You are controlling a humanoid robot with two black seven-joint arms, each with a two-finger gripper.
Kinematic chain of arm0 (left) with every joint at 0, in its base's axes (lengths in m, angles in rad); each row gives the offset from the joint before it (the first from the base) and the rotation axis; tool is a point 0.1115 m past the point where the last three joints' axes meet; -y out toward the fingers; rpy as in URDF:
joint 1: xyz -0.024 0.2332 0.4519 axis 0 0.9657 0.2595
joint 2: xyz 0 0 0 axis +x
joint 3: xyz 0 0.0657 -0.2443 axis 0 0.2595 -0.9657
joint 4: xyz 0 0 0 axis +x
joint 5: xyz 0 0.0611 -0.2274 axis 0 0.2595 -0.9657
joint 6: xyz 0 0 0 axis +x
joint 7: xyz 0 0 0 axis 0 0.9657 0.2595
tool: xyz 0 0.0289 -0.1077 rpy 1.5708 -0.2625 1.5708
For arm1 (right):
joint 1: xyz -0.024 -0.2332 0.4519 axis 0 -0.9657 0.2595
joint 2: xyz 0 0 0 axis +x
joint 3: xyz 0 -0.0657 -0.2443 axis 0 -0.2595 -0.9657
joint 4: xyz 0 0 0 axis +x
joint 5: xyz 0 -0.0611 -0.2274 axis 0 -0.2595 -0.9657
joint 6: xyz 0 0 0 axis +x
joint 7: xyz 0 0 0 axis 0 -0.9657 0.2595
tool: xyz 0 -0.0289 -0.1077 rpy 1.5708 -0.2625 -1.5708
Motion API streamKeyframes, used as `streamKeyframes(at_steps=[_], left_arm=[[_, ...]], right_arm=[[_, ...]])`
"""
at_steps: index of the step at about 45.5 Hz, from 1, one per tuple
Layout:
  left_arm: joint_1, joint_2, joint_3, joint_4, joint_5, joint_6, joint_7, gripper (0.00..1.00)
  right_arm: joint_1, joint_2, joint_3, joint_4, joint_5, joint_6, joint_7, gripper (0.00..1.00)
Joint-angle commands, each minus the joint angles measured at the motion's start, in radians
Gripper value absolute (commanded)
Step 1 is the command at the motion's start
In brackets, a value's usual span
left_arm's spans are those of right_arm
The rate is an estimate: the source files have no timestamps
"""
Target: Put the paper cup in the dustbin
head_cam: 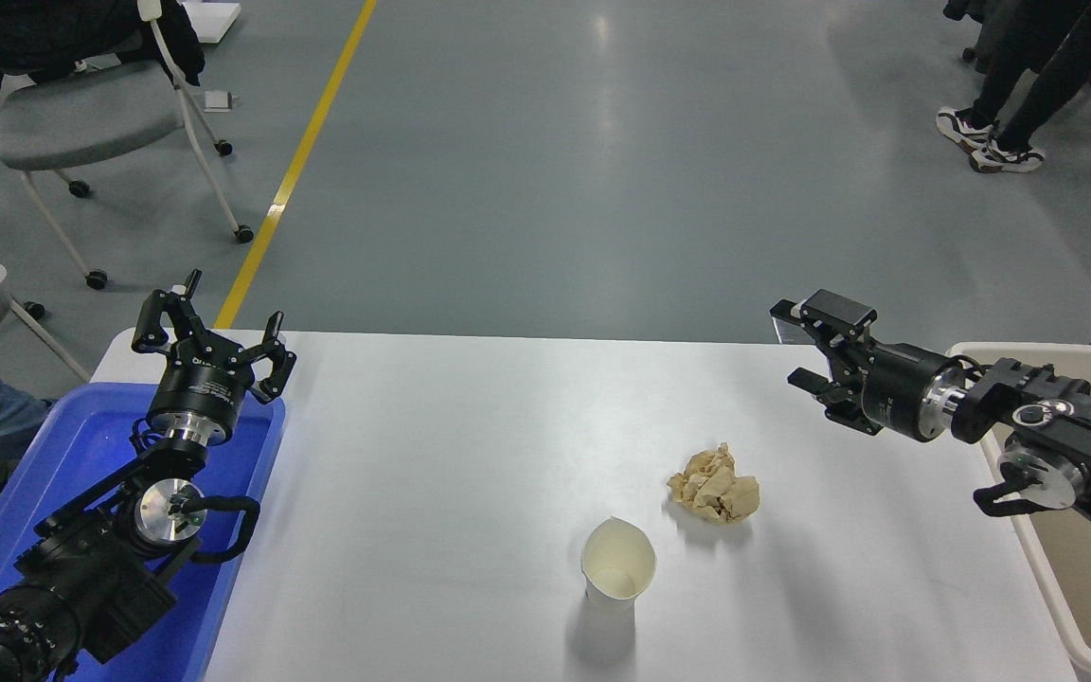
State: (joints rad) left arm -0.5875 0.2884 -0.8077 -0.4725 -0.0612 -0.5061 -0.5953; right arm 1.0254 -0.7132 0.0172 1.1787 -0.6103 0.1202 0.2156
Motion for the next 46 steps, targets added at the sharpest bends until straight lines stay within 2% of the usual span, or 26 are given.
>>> streamKeyframes(at_steps=[1, 6, 16, 28, 46], left_arm=[[0.000, 0.000, -0.001, 0.000, 0.000, 0.000, 0.000, 1.00], [0.000, 0.000, -0.001, 0.000, 0.000, 0.000, 0.000, 1.00], [0.000, 0.000, -0.001, 0.000, 0.000, 0.000, 0.000, 1.00], [0.000, 0.000, -0.001, 0.000, 0.000, 0.000, 0.000, 1.00], [0.000, 0.000, -0.001, 0.000, 0.000, 0.000, 0.000, 1.00]], right_arm=[[0.283, -0.012, -0.338, 0.114, -0.098, -0.004, -0.001, 1.00], [0.372, 0.032, -0.451, 0.136, -0.131, 0.003, 0.004, 1.00], [0.505, 0.204, -0.661, 0.134, -0.134, 0.013, 0.005, 1.00], [0.571, 0.386, -0.807, 0.121, -0.141, 0.001, -0.001, 1.00], [0.605, 0.561, -0.939, 0.104, -0.154, -0.005, -0.024, 1.00]])
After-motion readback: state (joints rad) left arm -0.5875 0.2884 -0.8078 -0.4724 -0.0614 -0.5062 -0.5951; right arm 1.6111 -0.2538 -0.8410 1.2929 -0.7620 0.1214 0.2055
